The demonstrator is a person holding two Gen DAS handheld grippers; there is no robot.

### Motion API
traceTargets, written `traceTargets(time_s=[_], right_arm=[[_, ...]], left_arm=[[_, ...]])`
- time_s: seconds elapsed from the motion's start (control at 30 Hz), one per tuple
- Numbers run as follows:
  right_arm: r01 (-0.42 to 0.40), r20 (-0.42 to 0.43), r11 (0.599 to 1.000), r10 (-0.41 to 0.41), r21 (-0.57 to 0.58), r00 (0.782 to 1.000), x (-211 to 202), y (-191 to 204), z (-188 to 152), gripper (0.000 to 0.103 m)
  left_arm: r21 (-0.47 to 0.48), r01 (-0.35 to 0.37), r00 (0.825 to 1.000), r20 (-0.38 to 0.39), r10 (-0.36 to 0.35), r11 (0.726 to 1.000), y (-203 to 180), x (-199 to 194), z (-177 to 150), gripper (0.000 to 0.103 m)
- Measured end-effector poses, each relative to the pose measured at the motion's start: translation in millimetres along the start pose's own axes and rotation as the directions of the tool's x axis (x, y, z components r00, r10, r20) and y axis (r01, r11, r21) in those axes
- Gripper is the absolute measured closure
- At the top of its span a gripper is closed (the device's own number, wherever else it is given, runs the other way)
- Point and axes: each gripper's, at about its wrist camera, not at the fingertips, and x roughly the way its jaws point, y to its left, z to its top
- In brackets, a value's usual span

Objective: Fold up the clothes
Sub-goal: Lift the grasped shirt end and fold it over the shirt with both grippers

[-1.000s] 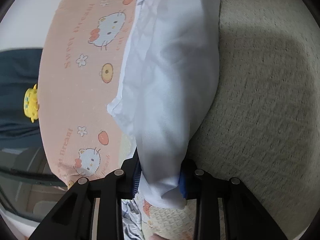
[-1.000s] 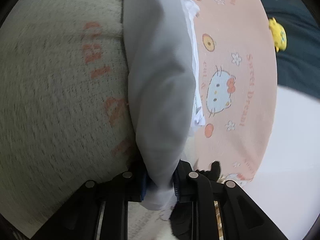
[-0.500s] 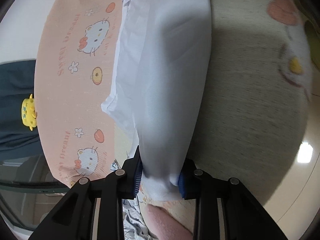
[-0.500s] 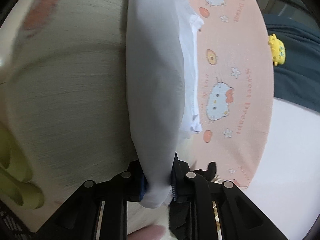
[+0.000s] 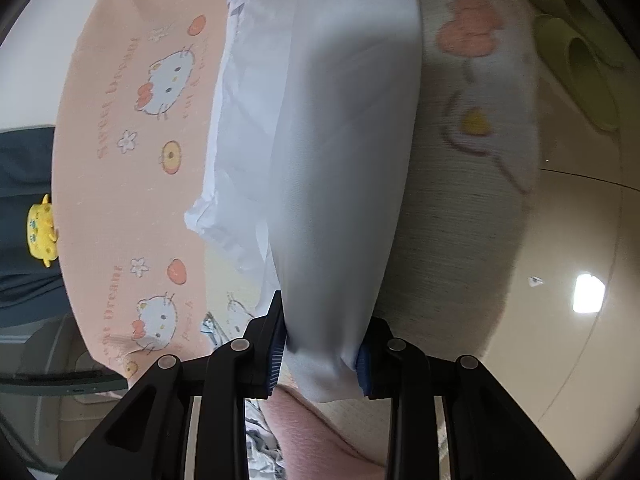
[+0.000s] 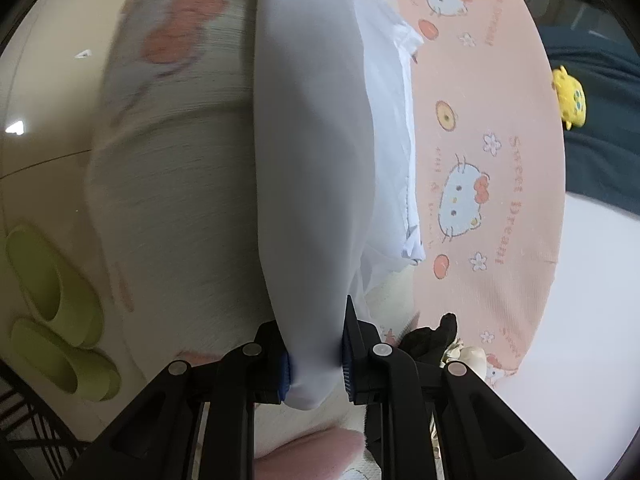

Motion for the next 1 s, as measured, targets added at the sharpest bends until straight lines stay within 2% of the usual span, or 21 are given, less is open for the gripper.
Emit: traceTargets(time_s=[0.1, 0.23, 0.37, 0.5, 0.6, 0.73, 0.83, 0.9, 1.0], right_arm=[[-0.032, 0.010, 0.999, 0.032, 0.001, 0.999, 11, -33, -1, 0.085], [-0.085, -0.001, 0.996, 0.085, 0.034, 0.996, 13, -43, -2, 0.082], [-0.147, -0.003, 0.986, 0.147, 0.077, 0.989, 3, -8, -16, 0.081], [-0.219, 0.011, 0.966, 0.220, 0.134, 0.975, 0, -8, -22, 0.080], [-0.307, 0.034, 0.932, 0.306, 0.193, 0.951, 0, -16, -24, 0.077], [-0.426, 0.061, 0.874, 0.424, 0.233, 0.903, 7, -34, -28, 0.074], [-0.492, 0.072, 0.834, 0.490, 0.249, 0.869, 9, -42, -28, 0.074], [-0.546, 0.076, 0.796, 0.547, 0.259, 0.834, 17, -53, -29, 0.074], [-0.615, 0.077, 0.733, 0.623, 0.292, 0.779, 29, -69, -30, 0.074]], left_arm=[[0.005, 0.023, 1.000, 0.009, -0.023, 1.000, -3, -6, -1, 0.077], [0.010, 0.032, 0.999, 0.016, -0.032, 0.999, -8, -8, -1, 0.077], [0.000, 0.049, 0.999, 0.011, -0.049, 0.999, -12, -10, 3, 0.077], [-0.085, 0.145, 0.989, 0.020, -0.144, 0.986, -3, -19, 8, 0.077], [-0.119, 0.210, 0.978, 0.021, -0.209, 0.970, 5, -20, 10, 0.077], [-0.124, 0.261, 0.965, 0.018, -0.261, 0.957, 9, -21, 14, 0.076], [-0.151, 0.314, 0.949, 0.015, -0.315, 0.937, 15, -21, 18, 0.076], [-0.174, 0.348, 0.936, 0.011, -0.351, 0.921, 20, -20, 21, 0.075], [-0.258, 0.415, 0.903, 0.004, -0.429, 0.872, 34, -16, 27, 0.075]])
